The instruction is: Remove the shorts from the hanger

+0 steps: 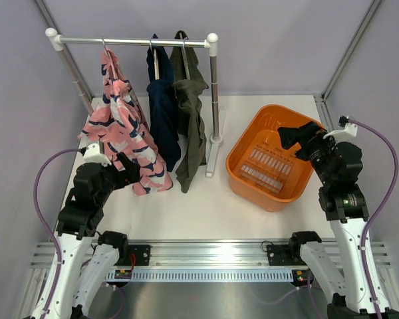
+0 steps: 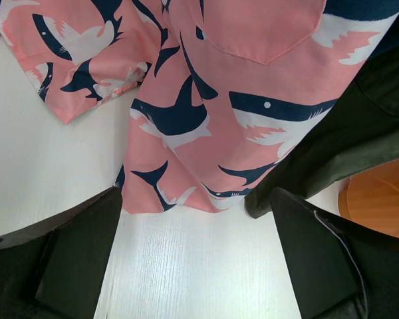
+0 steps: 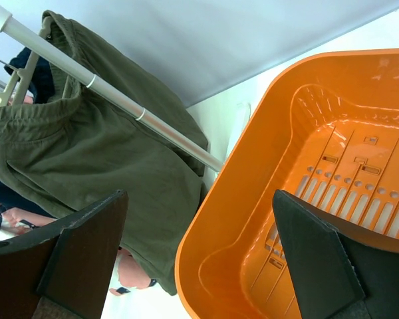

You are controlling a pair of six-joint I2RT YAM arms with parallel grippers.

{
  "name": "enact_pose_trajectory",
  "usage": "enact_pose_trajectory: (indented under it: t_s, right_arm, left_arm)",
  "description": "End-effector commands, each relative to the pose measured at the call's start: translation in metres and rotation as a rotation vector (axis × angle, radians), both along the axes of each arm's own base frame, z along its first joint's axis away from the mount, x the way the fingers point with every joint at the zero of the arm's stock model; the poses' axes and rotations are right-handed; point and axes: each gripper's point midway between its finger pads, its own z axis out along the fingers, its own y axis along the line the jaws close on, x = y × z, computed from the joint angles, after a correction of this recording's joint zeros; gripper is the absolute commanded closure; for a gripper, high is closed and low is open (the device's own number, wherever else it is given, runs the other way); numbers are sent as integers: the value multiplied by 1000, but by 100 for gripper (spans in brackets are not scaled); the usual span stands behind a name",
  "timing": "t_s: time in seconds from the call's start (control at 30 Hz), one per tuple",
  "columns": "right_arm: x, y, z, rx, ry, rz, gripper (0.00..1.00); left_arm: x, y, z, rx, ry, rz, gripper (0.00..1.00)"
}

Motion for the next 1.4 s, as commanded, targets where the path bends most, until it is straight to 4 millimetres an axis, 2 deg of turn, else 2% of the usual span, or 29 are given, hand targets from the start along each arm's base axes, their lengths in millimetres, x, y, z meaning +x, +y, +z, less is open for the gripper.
enact_pose_trajectory:
  t_s: [0.0,0.13,0.17,0.27,0.3,0.4,0.43,0.5,0.53,0.6,0.63,0.73,0.83,0.87,0.97,1.0,1.07,1.1,1.17,1.2,1.23,1.33,1.37]
  right_arm:
    - [3,-1,16,-39,-20,5,0]
    - [5,2,10,-35,0,21,0]
    - [5,2,7,-35,5,25,1]
    - [6,2,2,-37,17,25,0]
    - [7,3,0,-37,20,28,0]
    - [9,6,-1,-31,28,41,1]
    - [9,8,-1,-27,27,53,0]
    - [11,9,-3,-26,35,59,0]
    - [11,9,-4,-26,38,60,1]
    - [13,10,-7,-26,43,63,1]
    - [13,11,-7,-24,44,70,0]
    - [15,14,-9,-15,49,86,1]
    - [17,19,-10,-2,55,111,1]
    - [19,21,-11,1,58,120,1]
    - [21,25,-9,7,67,147,1]
    - [20,27,-9,9,71,157,1]
    - [21,29,-6,9,71,170,1]
    - [20,30,-5,8,72,176,1]
    - [20,31,-1,2,70,186,1]
    - [18,32,-1,0,77,193,1]
    - [18,32,1,-3,74,196,0]
    - [16,33,1,-15,81,204,1]
    - [16,32,2,-20,77,203,0]
  left_arm:
    - [3,-4,6,-3,-27,-25,1]
    - [1,-3,25,-6,-82,-27,1]
    - [0,-3,42,-17,-125,-27,1]
    - [1,-8,74,-40,-198,-46,1]
    - [5,-9,93,-46,-220,-52,1]
    - [16,-13,115,-45,-232,-62,1]
    - [16,-13,139,-51,-284,-63,1]
    - [21,-10,161,-53,-337,-45,1]
    - [26,-11,177,-56,-361,-44,1]
    - [33,-12,194,-62,-387,-43,1]
    - [40,-12,211,-65,-411,-34,1]
    - [53,2,241,-56,-479,54,1]
    - [77,16,268,-33,-524,155,1]
    - [92,20,280,-28,-527,193,1]
    - [118,21,289,-14,-500,222,4]
    - [136,20,295,-5,-488,230,6]
    - [154,19,296,22,-461,241,8]
    - [171,20,296,40,-437,258,8]
    - [186,20,296,70,-420,263,9]
    - [203,20,280,96,-372,270,10]
    - [205,20,290,96,-390,277,12]
    - [223,23,275,124,-339,286,17]
    - [226,25,270,121,-326,290,23]
